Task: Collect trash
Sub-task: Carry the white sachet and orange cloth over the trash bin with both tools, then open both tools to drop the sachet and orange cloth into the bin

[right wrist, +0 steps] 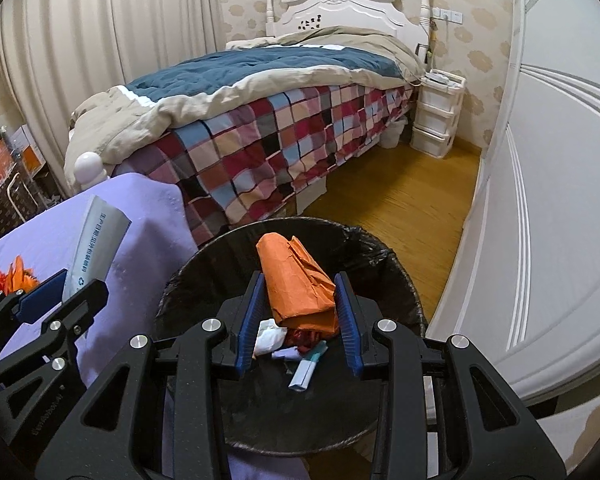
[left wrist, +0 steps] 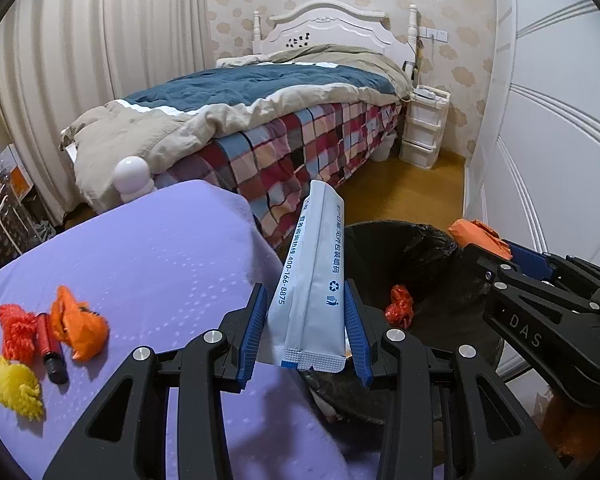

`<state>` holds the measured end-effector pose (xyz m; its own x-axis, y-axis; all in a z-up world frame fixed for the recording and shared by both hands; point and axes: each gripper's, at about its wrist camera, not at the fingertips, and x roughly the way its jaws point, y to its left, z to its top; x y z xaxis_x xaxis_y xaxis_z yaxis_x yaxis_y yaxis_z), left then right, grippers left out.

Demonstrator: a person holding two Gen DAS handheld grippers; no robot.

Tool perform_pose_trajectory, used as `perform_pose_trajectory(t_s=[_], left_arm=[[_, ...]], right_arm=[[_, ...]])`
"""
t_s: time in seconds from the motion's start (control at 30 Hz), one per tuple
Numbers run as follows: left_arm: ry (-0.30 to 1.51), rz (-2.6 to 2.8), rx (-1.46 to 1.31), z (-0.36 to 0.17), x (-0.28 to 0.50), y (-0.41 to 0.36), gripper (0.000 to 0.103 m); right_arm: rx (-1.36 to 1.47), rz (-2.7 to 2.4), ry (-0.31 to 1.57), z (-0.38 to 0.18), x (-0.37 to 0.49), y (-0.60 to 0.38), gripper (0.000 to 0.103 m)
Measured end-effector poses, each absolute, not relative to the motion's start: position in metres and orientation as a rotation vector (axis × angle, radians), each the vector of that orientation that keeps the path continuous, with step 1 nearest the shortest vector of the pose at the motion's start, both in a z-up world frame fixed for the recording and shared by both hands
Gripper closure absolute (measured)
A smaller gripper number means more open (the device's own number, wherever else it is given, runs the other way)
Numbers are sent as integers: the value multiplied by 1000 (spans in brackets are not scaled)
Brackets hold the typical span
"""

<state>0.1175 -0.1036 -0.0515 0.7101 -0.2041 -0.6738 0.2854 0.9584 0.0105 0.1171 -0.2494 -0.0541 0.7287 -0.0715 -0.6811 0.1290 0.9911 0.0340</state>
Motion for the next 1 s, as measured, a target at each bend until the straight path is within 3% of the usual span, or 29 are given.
perform_pose_trajectory(t_s=[0.37,0.5,0.57,1.0], left_arm=[[762,-277,144,-62,127,-121,63],[767,-281,154,-63,127,-125,54],[758,-269,145,-62,126,-122,36],[778,-163,113,-55,110,-80,29]], right_arm=[[101,-121,775,-66,127,-260,67],[101,-125,774,-66,127,-261,65],[101,-133,767,-65,126,-261,51],[96,-112,761,-59,111,-240,43]])
